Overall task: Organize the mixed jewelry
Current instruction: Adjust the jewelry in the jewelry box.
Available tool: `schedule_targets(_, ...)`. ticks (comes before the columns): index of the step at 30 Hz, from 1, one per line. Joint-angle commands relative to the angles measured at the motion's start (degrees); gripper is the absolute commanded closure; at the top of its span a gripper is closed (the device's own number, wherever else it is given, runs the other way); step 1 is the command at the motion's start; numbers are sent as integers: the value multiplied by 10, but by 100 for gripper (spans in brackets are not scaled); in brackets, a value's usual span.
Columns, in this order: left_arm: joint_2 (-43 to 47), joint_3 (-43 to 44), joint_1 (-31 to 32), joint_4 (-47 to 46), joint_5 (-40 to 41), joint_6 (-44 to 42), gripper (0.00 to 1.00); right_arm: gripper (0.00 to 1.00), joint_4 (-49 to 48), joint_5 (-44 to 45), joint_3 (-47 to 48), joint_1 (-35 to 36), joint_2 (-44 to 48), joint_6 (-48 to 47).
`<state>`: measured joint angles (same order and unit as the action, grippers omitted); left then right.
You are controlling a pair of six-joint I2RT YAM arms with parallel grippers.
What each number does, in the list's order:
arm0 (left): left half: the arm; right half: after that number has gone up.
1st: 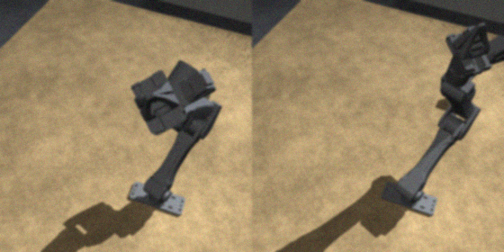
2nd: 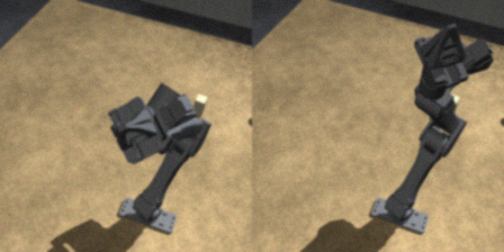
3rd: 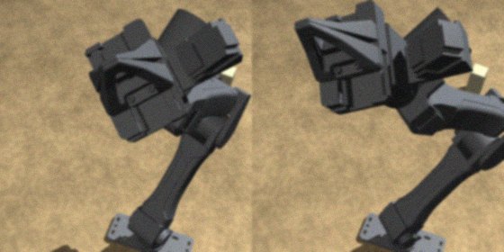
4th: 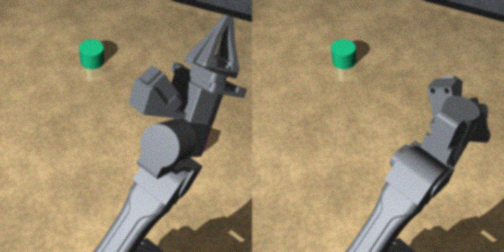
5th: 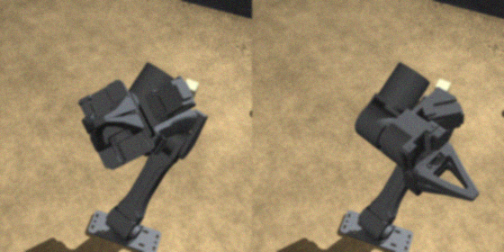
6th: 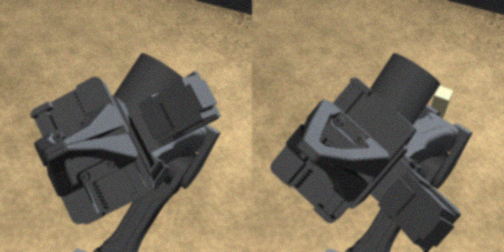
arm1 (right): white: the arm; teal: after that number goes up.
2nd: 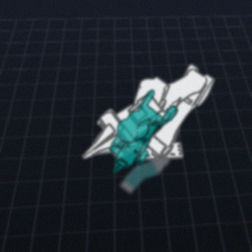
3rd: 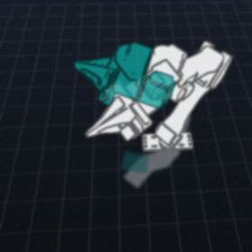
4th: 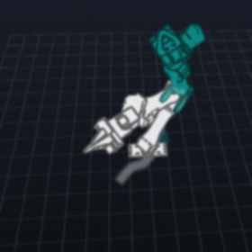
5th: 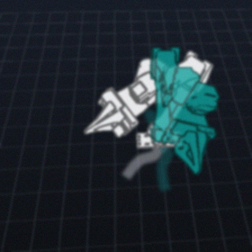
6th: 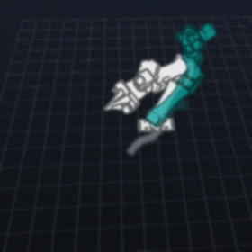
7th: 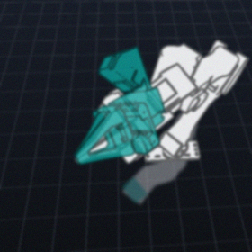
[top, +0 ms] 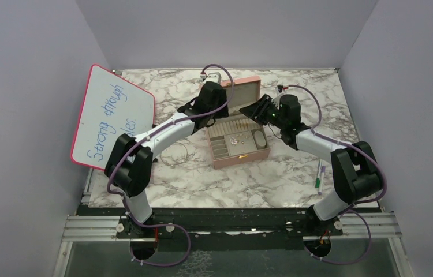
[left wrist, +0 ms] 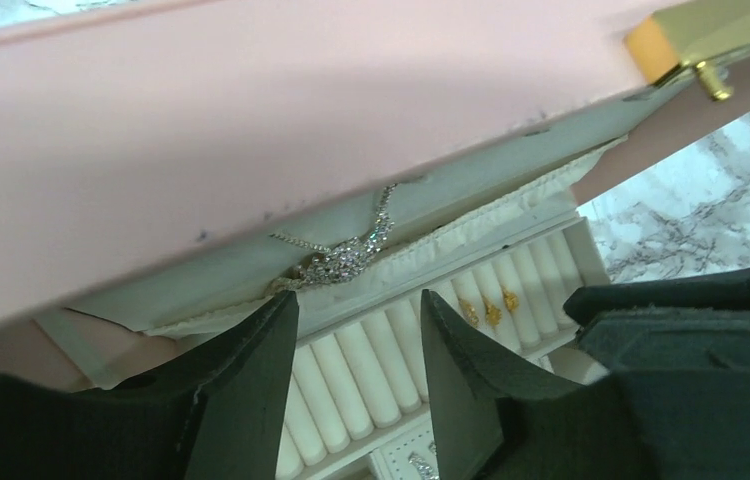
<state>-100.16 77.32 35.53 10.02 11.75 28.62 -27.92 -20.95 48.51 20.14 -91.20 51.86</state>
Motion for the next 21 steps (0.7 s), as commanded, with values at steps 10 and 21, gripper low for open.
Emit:
schedule_targets(10,67,-38,-10,-32,-68,-40,54,58,92,67,47,-1,3,-16)
schedule_targets(21,203,-152,-21,-45,-14,41,40,53,160,96,103,7,-21,-39)
